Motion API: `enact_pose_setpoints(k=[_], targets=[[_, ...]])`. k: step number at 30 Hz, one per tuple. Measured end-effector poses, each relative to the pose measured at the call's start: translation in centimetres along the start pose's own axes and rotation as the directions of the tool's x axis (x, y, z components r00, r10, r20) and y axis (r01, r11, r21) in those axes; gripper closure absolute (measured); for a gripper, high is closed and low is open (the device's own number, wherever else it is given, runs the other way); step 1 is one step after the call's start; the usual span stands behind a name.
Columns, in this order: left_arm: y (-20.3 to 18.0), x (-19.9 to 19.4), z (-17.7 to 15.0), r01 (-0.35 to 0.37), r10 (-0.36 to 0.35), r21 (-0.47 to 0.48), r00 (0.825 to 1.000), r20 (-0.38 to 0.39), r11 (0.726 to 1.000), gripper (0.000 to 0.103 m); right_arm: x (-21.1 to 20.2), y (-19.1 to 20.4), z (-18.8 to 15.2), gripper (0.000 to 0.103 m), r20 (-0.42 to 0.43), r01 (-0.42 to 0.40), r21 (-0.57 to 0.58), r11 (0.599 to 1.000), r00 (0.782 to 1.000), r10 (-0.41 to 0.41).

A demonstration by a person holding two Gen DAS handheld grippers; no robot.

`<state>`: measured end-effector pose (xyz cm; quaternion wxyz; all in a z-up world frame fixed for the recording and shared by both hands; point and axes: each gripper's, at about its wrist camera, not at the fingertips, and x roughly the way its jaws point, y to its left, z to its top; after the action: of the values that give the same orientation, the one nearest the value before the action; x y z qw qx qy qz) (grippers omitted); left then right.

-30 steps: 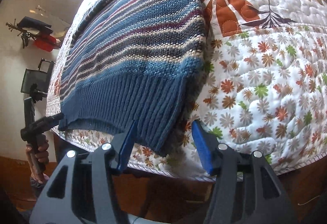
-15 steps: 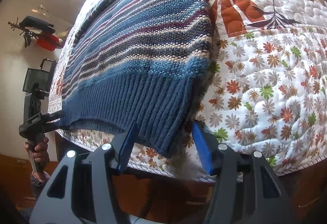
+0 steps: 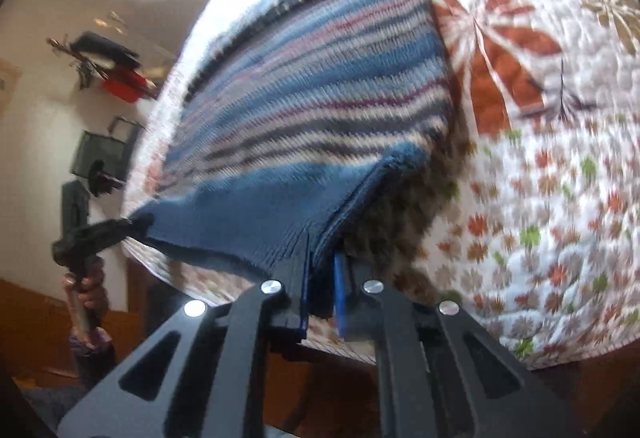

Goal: Fold small clothes
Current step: 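Close the right tool on the ribbed hem while the left tool grasps the hem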

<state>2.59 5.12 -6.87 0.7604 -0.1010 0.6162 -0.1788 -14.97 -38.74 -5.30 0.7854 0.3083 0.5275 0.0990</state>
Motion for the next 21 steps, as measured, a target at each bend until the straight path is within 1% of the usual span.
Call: enact_pose_setpoints(k=[2, 6, 9, 11, 13, 14, 17, 19, 21], targets=[[0.1, -0.8, 1.1, 0.011, -0.011, 0.005, 1.0, 0.028, 1.0, 0.091, -0.6, 0.2, 1.4, 0.095, 0.024, -0.034, 0.013, 0.999, 0.999, 0.033], [0.5, -1.2, 4.1, 0.007, -0.006, -0.005, 0.997, 0.074, 1.0, 0.091, -1.4, 0.2, 5.2, 0.095, 0.074, -0.085, 0.045, 0.995, 0.994, 0.081], [1.1, -0.8, 6.1, 0.017, -0.016, -0.021, 0.996, 0.091, 1.0, 0.091, -1.4, 0.1, 8.1, 0.095, 0.094, -0.082, 0.052, 0.995, 0.993, 0.077], [1.1, -0.1, 7.9, 0.027, -0.024, -0.028, 0.995, 0.1, 0.999, 0.091, -0.8, -0.3, 10.1, 0.095, 0.091, -0.081, 0.065, 0.995, 0.993, 0.074], [0.9, 1.2, 10.0, 0.027, -0.024, -0.037, 0.995, 0.095, 0.999, 0.091, 0.2, -0.7, 12.4, 0.095, 0.081, -0.07, 0.081, 0.994, 0.995, 0.064], [0.8, 1.8, 10.8, 0.022, -0.018, -0.035, 0.995, 0.093, 0.999, 0.091, 0.6, -0.7, 12.8, 0.095, 0.079, -0.066, 0.086, 0.994, 0.995, 0.059], [0.9, 3.8, 12.6, -0.004, 0.006, -0.027, 0.997, 0.08, 1.0, 0.089, 2.7, -1.8, 15.2, 0.095, 0.056, -0.051, 0.118, 0.992, 0.997, 0.045], [1.2, 5.5, 13.7, -0.018, 0.02, -0.033, 0.998, 0.052, 0.999, 0.083, 4.4, -2.7, 16.4, 0.092, 0.024, -0.037, 0.138, 0.99, 0.999, 0.034], [1.8, 6.8, 14.5, -0.01, 0.011, -0.054, 1.0, 0.02, 0.998, 0.081, 5.7, -3.6, 17.1, 0.089, -0.008, -0.017, 0.164, 0.986, 1.0, 0.018]])
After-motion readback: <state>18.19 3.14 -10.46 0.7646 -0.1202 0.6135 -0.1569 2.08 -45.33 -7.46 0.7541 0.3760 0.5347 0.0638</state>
